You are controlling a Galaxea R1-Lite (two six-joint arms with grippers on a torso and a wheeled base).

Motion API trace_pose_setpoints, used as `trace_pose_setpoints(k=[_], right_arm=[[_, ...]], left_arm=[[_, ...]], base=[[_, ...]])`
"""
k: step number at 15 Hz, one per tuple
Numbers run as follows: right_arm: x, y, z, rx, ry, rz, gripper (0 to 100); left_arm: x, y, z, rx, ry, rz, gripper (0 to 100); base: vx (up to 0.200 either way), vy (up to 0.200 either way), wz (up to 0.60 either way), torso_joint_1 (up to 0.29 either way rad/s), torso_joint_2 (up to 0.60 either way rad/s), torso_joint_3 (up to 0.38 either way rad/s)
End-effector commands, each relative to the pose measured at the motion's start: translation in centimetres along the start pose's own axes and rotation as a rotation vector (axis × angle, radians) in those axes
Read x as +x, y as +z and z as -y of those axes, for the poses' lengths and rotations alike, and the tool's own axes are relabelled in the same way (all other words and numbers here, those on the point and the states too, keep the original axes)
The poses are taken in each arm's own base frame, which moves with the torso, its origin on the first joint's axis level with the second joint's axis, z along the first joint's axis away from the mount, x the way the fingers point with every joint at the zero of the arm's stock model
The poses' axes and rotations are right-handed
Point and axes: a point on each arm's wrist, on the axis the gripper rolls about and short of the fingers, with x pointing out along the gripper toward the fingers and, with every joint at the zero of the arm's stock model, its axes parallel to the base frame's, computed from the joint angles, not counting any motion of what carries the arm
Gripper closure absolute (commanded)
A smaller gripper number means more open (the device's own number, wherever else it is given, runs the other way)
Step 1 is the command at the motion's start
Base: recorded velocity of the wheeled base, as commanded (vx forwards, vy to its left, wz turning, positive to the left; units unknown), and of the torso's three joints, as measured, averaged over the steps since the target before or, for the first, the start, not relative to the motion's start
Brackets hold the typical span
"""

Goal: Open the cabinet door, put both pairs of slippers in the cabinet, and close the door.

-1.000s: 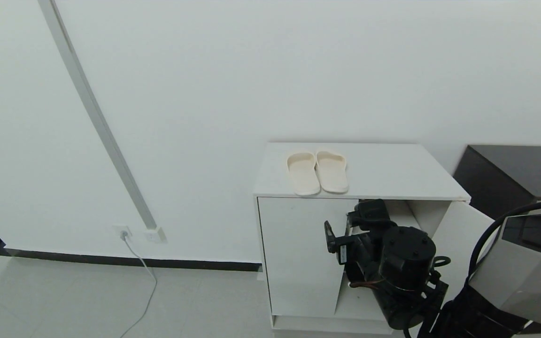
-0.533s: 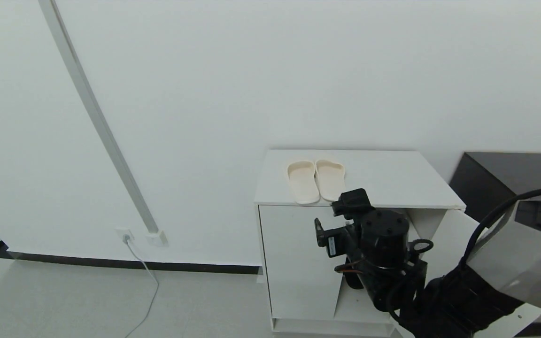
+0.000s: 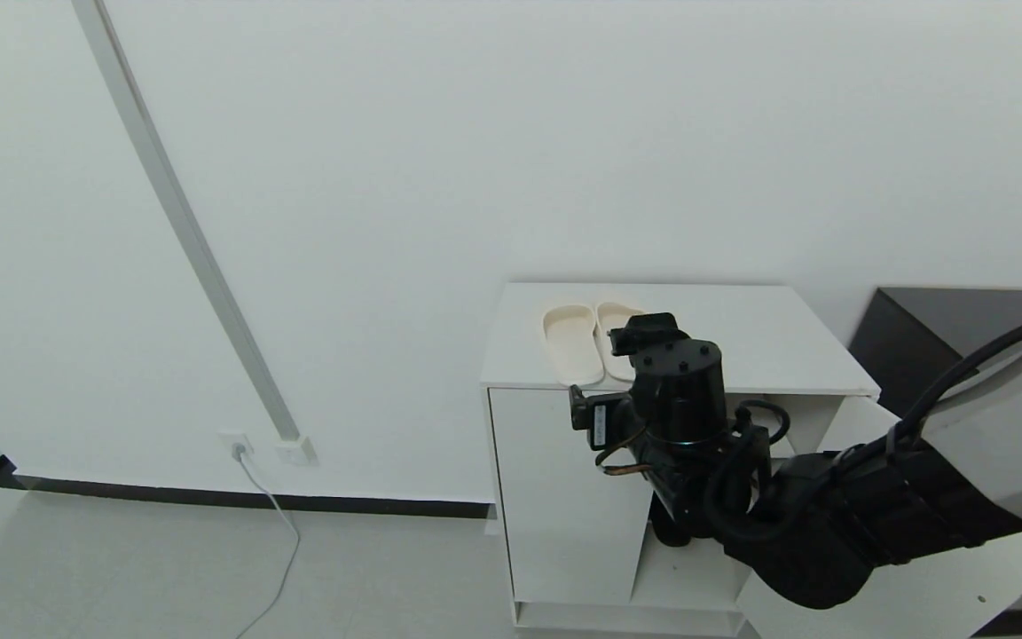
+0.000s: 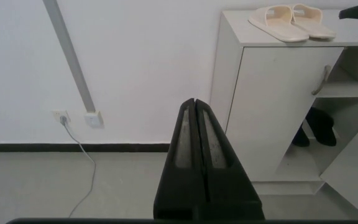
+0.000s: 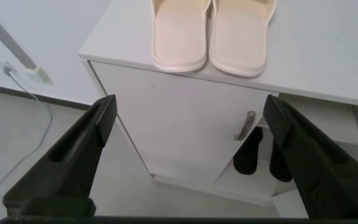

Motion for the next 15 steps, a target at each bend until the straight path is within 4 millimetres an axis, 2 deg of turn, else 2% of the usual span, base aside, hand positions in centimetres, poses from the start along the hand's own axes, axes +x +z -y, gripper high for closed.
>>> trace_pose_setpoints(k=[1, 2, 10, 15], right_arm=[[0.2, -0.3, -0.1, -0.001, -0.003, -0.004, 0], [0.2, -0.3, -0.1, -0.001, -0.004, -0.002, 0], [0.5, -0.7, 0.1, -0.005, -0.008, -0.010, 0], [1.9, -2.6, 0.5, -0.021, 0.002, -0.050, 0]], left_arm=[[0.0, 0.0, 0.0, -0.002, -0.002, -0.001, 100], [0.0, 0.0, 0.0, 0.001, -0.001, -0.001, 100], [0.0, 0.0, 0.0, -0.004, -0.002, -0.001, 100], [0.0, 0.0, 0.0, -0.004, -0.004, -0.001, 100]], base=[[0.000, 0.000, 0.00, 0.000, 0.00, 0.000], [0.000, 0.000, 0.00, 0.000, 0.00, 0.000], [0.200, 0.000, 0.00, 0.002, 0.00, 0.003], [0.200, 0.000, 0.00, 0.008, 0.01, 0.003]])
